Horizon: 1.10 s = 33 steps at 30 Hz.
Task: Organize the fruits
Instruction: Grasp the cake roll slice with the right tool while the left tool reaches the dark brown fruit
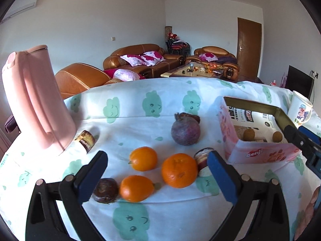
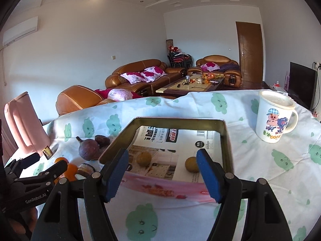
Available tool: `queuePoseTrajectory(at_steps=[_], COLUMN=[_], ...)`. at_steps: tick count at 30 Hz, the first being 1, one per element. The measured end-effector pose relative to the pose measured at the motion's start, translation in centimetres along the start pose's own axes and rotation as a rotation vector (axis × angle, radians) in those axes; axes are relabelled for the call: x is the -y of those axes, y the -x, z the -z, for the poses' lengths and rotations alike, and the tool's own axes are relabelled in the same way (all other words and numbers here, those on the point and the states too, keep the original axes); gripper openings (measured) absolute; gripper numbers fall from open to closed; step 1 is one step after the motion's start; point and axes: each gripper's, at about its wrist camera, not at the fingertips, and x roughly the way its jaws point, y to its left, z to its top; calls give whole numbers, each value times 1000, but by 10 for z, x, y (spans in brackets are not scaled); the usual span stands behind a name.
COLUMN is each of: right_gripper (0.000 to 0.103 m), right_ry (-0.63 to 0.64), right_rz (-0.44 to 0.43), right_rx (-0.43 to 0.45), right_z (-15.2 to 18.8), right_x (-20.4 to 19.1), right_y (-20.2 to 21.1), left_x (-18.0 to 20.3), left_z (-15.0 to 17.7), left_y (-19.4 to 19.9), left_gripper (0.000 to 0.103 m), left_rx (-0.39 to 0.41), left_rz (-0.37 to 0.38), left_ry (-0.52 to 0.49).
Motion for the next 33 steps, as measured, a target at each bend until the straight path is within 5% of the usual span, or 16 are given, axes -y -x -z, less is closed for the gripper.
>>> queuePoseTrajectory(at_steps=[12, 14, 17, 27, 33], right_gripper=[71, 63, 51, 51, 51], right_ry=[99, 101, 98, 71, -15], right_rz=[-156, -164, -153, -105, -186], right_rx=[-138, -180, -254, -305, -362], right_z=[24, 27, 32, 23, 21], right_x=[-86, -95, -105, -117, -112], right_y=[-16, -26, -42, -73, -94], left_x=[-85, -91, -92, -83, -80], left_z=[14, 17, 20, 20, 21], left_y=[-4, -5, -5, 2, -1], left_gripper=[101, 101, 101, 101, 101], left_rx=[-100, -122, -150, -161, -167], left_rz=[-13, 11, 55, 124, 92], left_ry=[24, 17, 0, -48, -82])
